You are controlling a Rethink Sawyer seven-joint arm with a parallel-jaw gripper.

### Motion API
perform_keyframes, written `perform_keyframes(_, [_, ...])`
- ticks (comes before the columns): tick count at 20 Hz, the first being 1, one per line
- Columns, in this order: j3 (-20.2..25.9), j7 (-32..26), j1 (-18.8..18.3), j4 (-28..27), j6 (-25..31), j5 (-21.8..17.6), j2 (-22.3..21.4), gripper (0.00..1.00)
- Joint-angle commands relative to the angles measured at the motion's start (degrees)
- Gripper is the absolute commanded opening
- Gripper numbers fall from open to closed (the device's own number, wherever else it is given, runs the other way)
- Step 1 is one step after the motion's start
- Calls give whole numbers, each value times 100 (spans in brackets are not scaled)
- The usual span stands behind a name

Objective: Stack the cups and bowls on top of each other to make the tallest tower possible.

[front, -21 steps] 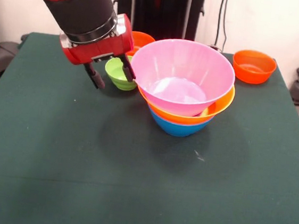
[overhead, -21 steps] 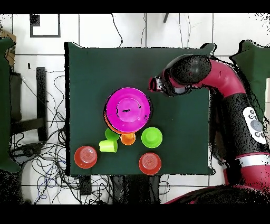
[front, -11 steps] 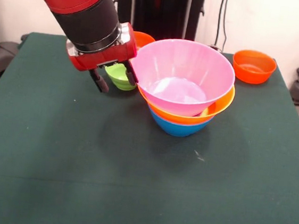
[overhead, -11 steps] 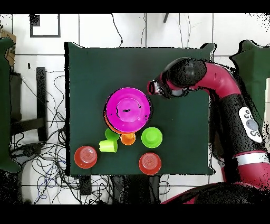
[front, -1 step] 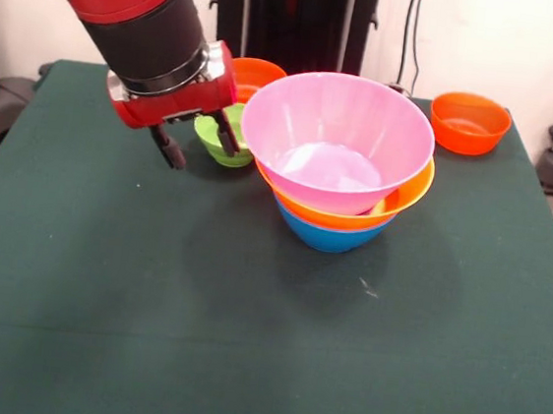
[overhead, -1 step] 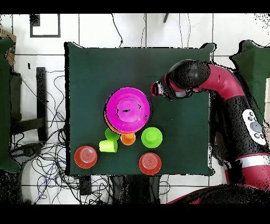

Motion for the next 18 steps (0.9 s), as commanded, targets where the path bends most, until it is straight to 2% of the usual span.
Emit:
perform_keyframes(1, [58, -1537, -32, 212, -369, -555, 399, 100])
perform_keyframes(7, [84, -1547, -127, 334, -451, -646, 505, 100])
perform_keyframes(12, [130, -1369, -209, 645, -625, -650, 525, 100])
perform_keyframes(18, [113, -1308, -219, 710, -717, -700, 601, 100])
